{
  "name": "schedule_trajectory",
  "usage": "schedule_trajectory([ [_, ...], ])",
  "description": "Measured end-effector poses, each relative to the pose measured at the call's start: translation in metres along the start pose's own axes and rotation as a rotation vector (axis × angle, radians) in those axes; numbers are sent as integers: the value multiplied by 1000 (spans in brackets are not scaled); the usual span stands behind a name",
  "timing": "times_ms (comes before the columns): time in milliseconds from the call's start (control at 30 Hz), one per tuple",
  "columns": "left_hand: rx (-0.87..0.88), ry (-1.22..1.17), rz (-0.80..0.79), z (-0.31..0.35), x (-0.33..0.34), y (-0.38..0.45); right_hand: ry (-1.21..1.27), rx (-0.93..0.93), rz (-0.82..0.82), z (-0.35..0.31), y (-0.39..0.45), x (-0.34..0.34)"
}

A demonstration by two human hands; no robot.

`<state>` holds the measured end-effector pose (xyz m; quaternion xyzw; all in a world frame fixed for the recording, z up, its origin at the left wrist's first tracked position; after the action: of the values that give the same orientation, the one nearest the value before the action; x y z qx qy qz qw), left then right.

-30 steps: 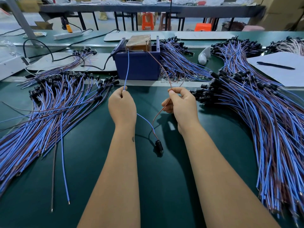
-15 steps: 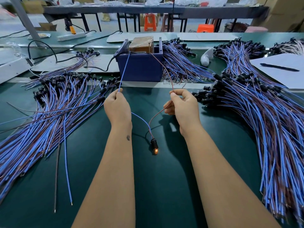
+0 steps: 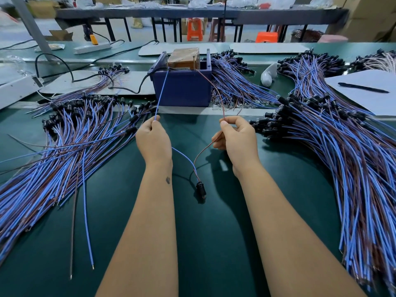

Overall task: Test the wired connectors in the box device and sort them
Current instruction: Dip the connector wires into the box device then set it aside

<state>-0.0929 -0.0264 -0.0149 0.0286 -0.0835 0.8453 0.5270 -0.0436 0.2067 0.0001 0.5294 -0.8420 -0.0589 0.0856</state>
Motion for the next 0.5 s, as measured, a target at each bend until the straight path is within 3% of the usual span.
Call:
schedule_trajectory([
  [500,-23,-16,25,-1,-5,-1,28,9,22,1,-2,-3],
])
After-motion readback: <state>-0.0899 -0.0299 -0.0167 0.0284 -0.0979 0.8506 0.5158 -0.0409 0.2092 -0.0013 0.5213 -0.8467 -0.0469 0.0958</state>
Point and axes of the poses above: each hand's wrist, its own y-axis towards the middle knuckle, its own x-axis out of the palm, z = x × y, the point moved 10 cm from there along y, towards the middle knuckle, and after that the axes turned 6 degrees about -x, right-handed, at the moved point
